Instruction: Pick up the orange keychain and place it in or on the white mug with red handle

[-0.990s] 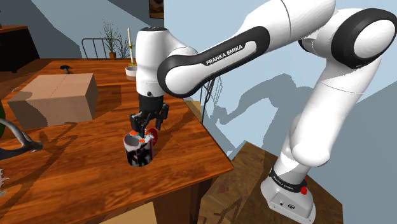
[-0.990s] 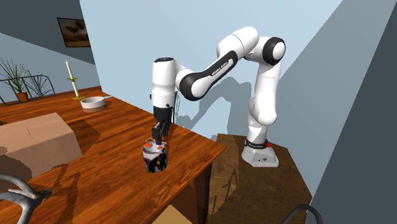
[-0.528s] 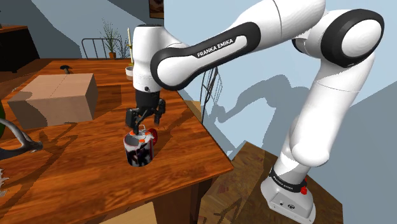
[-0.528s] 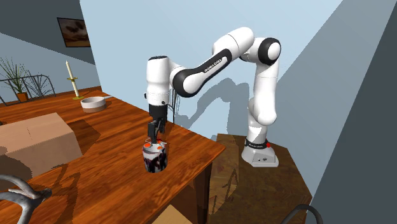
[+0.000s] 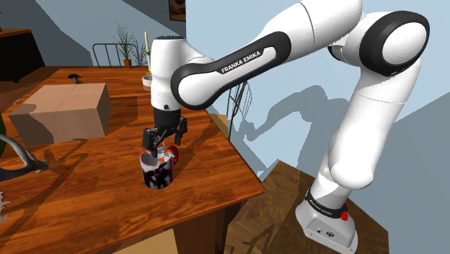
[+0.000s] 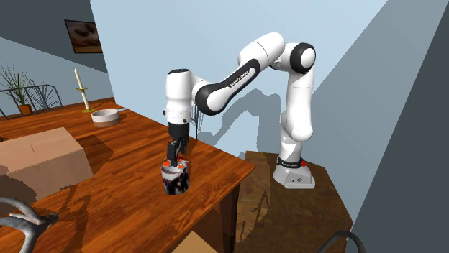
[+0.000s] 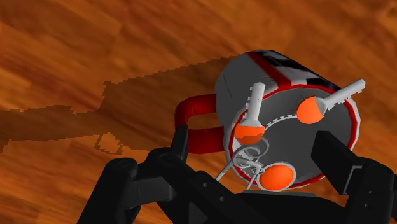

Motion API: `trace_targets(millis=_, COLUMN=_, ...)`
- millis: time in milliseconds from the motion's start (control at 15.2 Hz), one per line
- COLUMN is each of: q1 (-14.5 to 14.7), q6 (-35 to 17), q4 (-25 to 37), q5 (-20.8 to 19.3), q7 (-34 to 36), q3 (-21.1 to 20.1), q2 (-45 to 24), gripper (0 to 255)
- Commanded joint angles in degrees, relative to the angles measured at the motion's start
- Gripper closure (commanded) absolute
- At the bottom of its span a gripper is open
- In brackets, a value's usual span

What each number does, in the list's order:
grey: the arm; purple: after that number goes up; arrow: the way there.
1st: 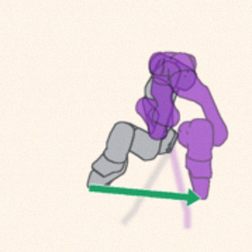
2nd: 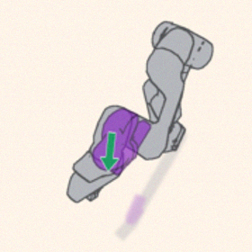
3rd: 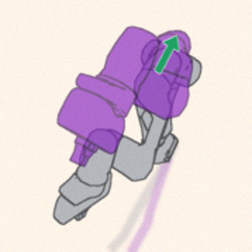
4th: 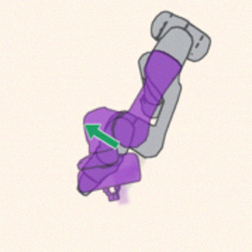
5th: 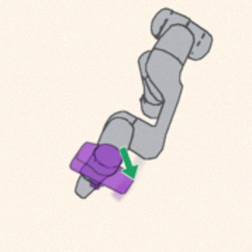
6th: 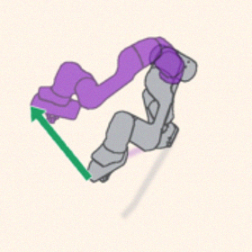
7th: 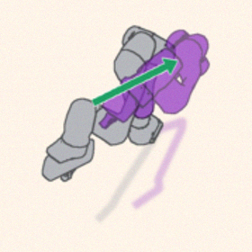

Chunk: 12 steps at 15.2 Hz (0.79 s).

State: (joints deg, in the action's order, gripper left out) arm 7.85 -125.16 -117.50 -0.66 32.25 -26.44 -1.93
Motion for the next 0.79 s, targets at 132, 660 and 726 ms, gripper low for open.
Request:
trace_targets(millis=132, q1=0.00, q6=-0.01, q4=-0.01, q5=0.00, q7=0.00, q3=0.00, q2=0.00, gripper=255)
trace_targets(millis=660, q1=0.00, q6=0.19, q4=0.13, q5=0.04, q7=-0.02, q3=0.00, q2=0.06, gripper=255)
trace_targets(millis=726, q1=0.01, q6=-0.02, q4=-0.02, q5=0.00, q7=0.00, q3=0.01, q2=0.00, gripper=255)
